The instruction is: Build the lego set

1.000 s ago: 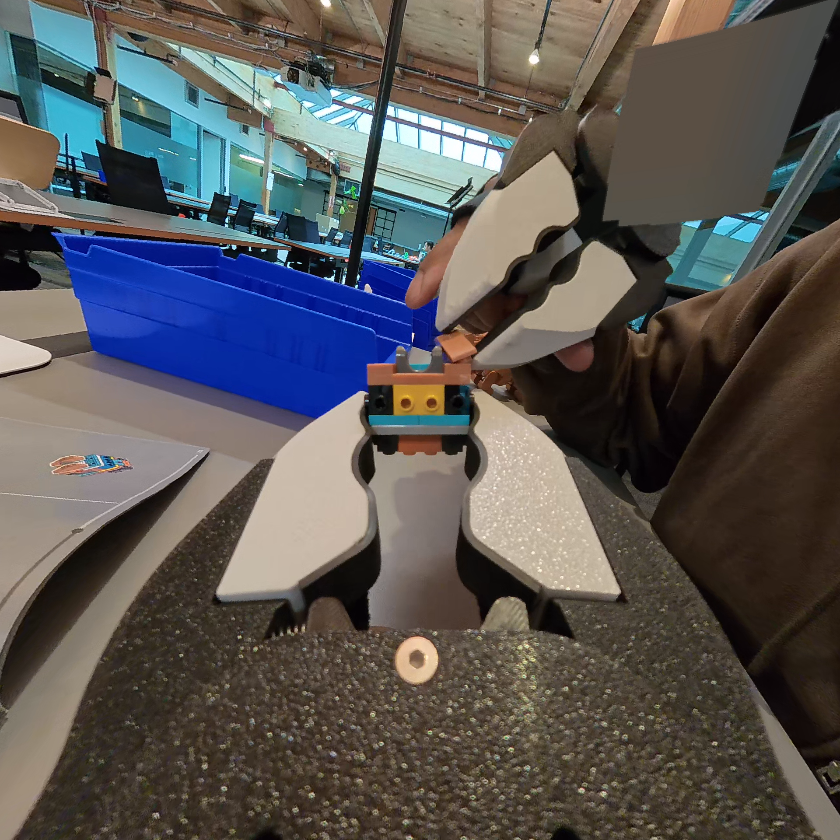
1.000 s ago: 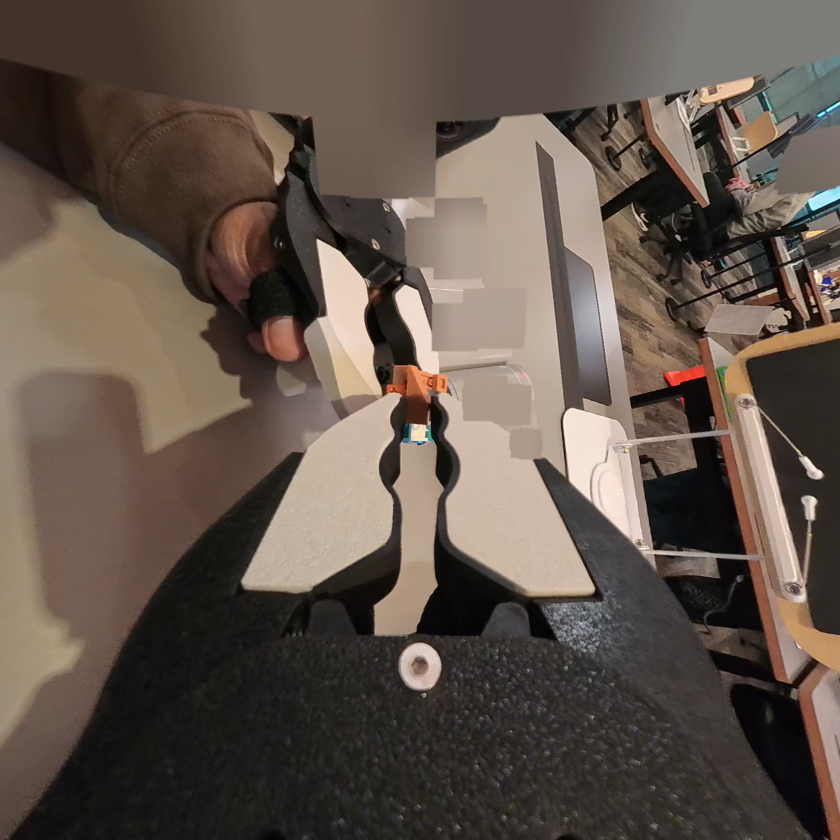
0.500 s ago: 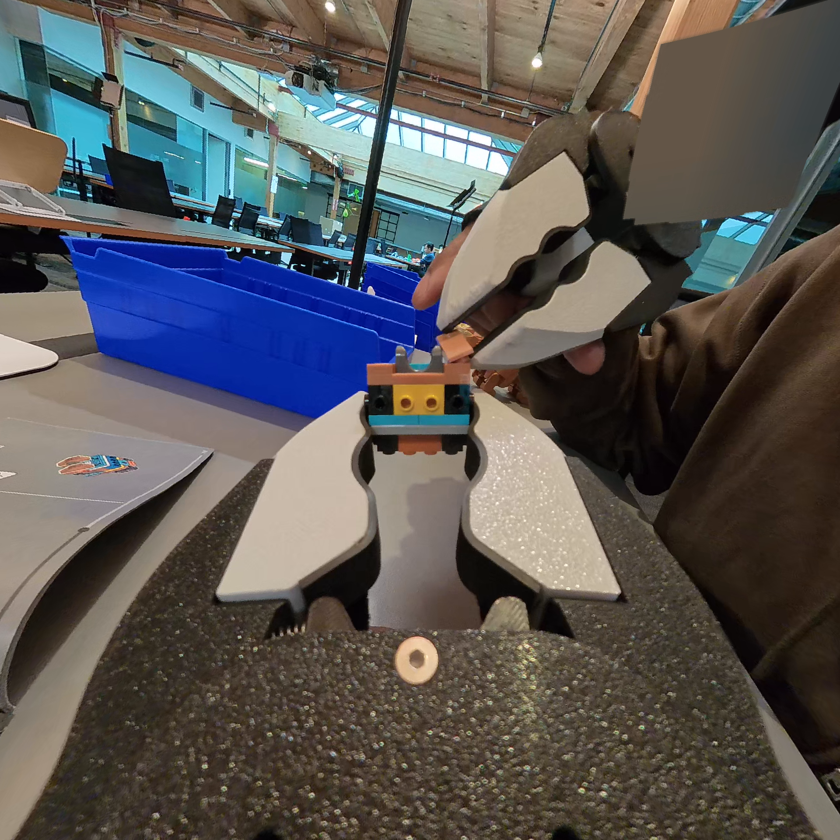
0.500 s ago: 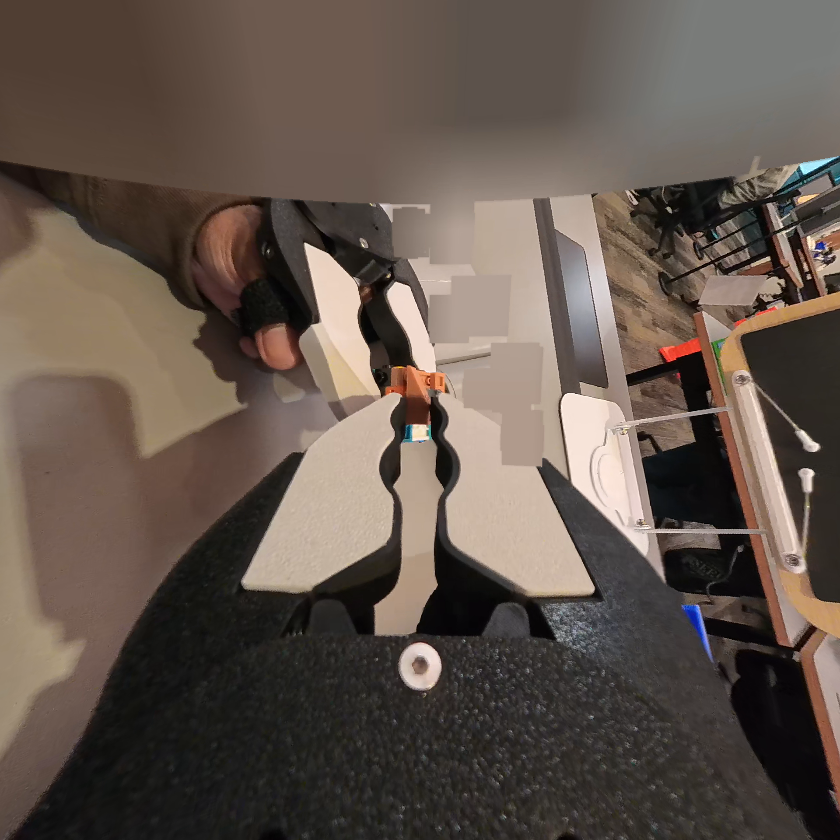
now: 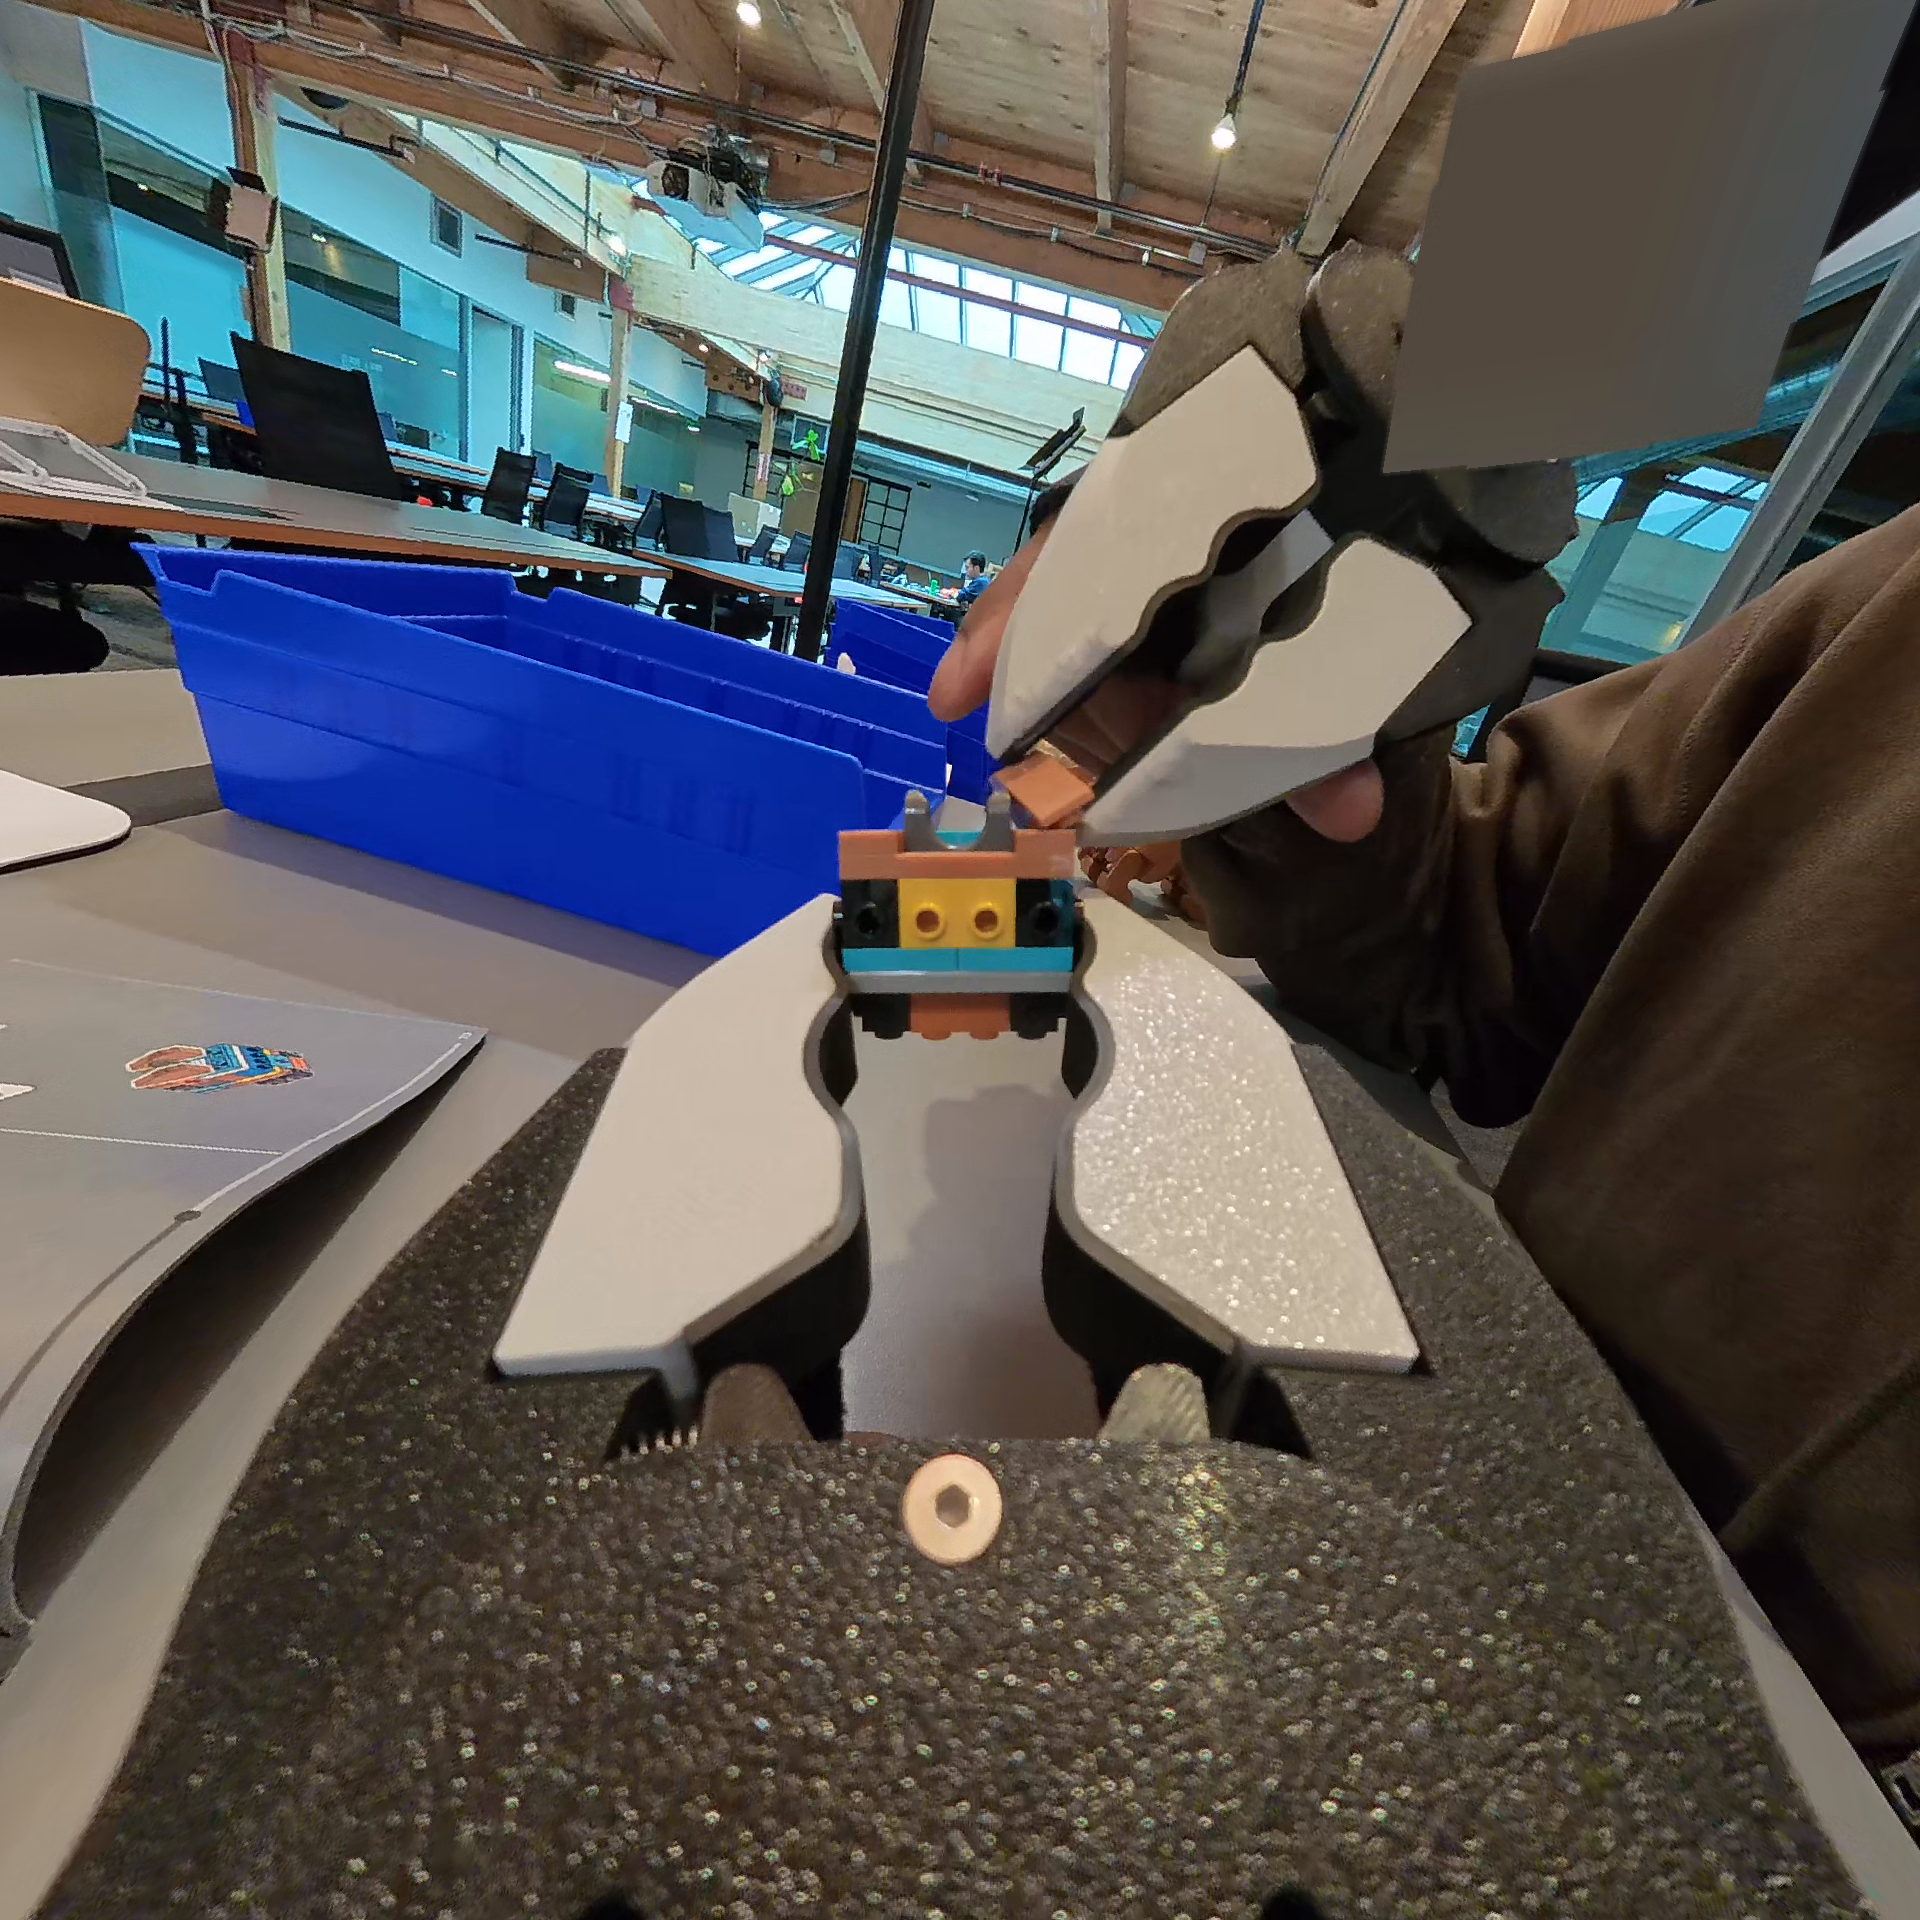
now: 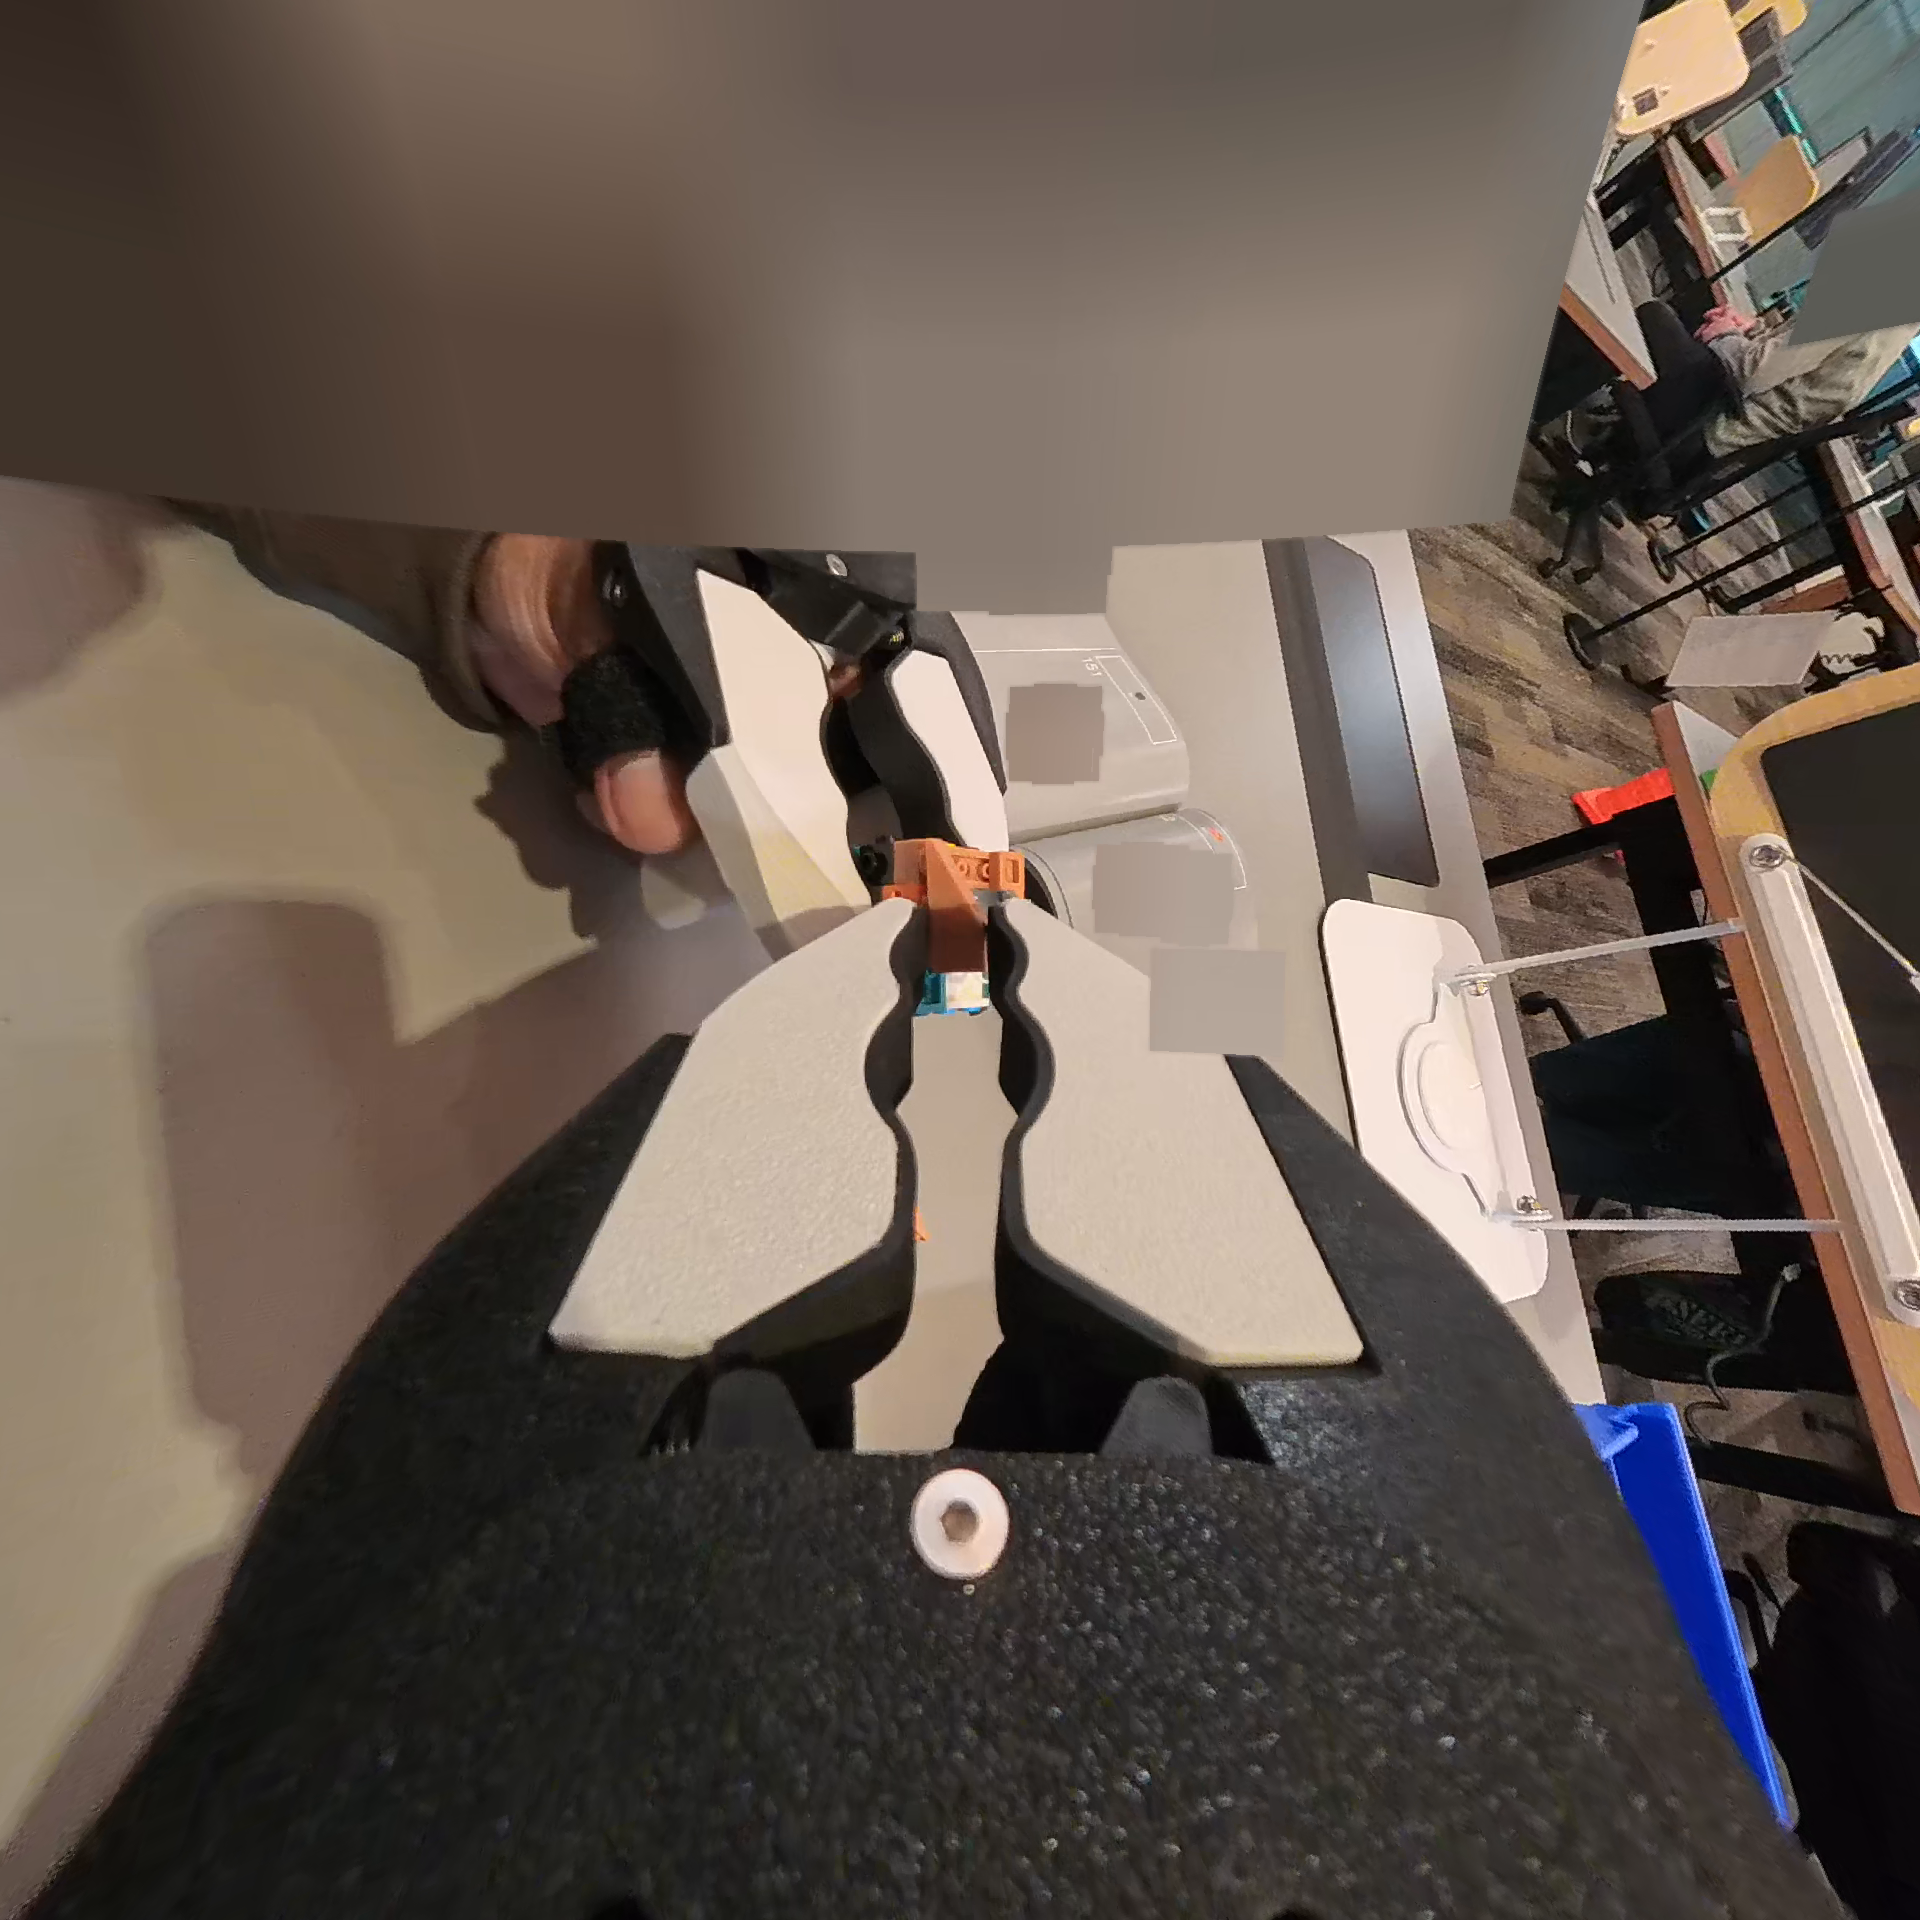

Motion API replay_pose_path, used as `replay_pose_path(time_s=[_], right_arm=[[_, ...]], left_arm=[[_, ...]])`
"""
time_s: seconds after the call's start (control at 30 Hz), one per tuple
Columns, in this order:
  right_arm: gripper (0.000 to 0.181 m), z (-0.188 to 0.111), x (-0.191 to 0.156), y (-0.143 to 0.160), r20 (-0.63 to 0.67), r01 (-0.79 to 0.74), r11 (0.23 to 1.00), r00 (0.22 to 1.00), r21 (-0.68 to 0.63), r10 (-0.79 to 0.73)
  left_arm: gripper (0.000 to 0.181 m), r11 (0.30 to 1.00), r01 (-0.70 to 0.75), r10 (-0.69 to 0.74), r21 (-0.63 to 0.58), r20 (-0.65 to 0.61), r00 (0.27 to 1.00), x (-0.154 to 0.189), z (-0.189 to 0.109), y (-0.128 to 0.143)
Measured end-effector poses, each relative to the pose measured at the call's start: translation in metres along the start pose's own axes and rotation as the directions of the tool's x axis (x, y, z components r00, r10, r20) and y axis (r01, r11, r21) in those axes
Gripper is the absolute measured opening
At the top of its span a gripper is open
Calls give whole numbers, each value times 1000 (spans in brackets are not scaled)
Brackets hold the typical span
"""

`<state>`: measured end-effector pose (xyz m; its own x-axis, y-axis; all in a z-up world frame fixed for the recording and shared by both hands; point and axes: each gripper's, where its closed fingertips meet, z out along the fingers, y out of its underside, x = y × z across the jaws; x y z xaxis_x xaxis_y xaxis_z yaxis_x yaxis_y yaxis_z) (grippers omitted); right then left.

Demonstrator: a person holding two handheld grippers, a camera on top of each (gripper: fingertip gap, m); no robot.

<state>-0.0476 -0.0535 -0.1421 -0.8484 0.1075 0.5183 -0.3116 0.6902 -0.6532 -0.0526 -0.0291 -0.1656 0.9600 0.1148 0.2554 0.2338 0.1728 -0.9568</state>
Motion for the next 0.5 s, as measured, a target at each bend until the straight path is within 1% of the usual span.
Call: replay_pose_path(time_s=[0.33, 0.5], right_arm=[[15, -5, 1, -5, 28, -37, 998, 999, 42, 36], [14, -7, 7, -5, 53, -114, 991, 993, 71, 110]], left_arm=[[37, 1000, 2, -2, 6, -2, 1000, 0, 0, -1], [37, 1000, -1, 1, 5, -3, 1000, 0, 0, -1]])
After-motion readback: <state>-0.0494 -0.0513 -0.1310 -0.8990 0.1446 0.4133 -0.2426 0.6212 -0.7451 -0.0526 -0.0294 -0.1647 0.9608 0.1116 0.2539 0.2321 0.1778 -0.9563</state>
